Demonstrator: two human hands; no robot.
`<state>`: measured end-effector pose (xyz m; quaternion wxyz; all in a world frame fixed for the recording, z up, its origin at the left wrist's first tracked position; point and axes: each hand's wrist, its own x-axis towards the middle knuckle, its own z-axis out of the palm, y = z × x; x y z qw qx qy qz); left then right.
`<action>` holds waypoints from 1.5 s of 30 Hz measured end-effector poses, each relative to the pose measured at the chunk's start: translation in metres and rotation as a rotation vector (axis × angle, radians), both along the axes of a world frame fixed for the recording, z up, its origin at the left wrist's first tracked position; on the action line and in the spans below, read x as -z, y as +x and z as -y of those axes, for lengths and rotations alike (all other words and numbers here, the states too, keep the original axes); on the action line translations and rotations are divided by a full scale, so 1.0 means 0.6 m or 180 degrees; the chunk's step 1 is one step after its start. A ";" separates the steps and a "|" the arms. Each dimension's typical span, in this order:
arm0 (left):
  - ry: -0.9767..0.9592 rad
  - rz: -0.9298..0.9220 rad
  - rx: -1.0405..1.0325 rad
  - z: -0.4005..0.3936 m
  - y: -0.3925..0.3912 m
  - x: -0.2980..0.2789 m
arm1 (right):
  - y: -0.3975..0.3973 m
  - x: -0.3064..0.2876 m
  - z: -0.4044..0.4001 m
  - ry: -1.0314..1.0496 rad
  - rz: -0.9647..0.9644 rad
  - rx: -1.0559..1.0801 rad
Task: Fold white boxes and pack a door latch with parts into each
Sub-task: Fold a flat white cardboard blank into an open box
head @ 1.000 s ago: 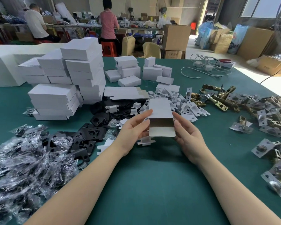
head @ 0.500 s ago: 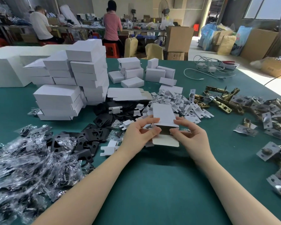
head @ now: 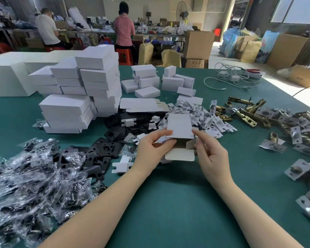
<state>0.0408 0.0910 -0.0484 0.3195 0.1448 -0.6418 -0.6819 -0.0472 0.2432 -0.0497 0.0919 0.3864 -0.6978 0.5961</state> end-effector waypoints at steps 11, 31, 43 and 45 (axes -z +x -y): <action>-0.0073 -0.0020 0.0167 -0.001 0.006 -0.009 | -0.014 0.014 -0.003 0.0256 -0.0650 -0.0246; 0.0303 -0.0172 0.0252 -0.008 0.007 -0.012 | -0.007 0.012 0.002 0.0149 0.0020 -0.0774; 0.0066 -0.0148 0.0514 -0.011 0.012 -0.014 | -0.009 0.012 0.005 0.0100 -0.0215 -0.0409; 0.0125 -0.0154 0.0578 -0.016 0.014 -0.019 | -0.005 0.009 0.008 0.0062 -0.0062 -0.0282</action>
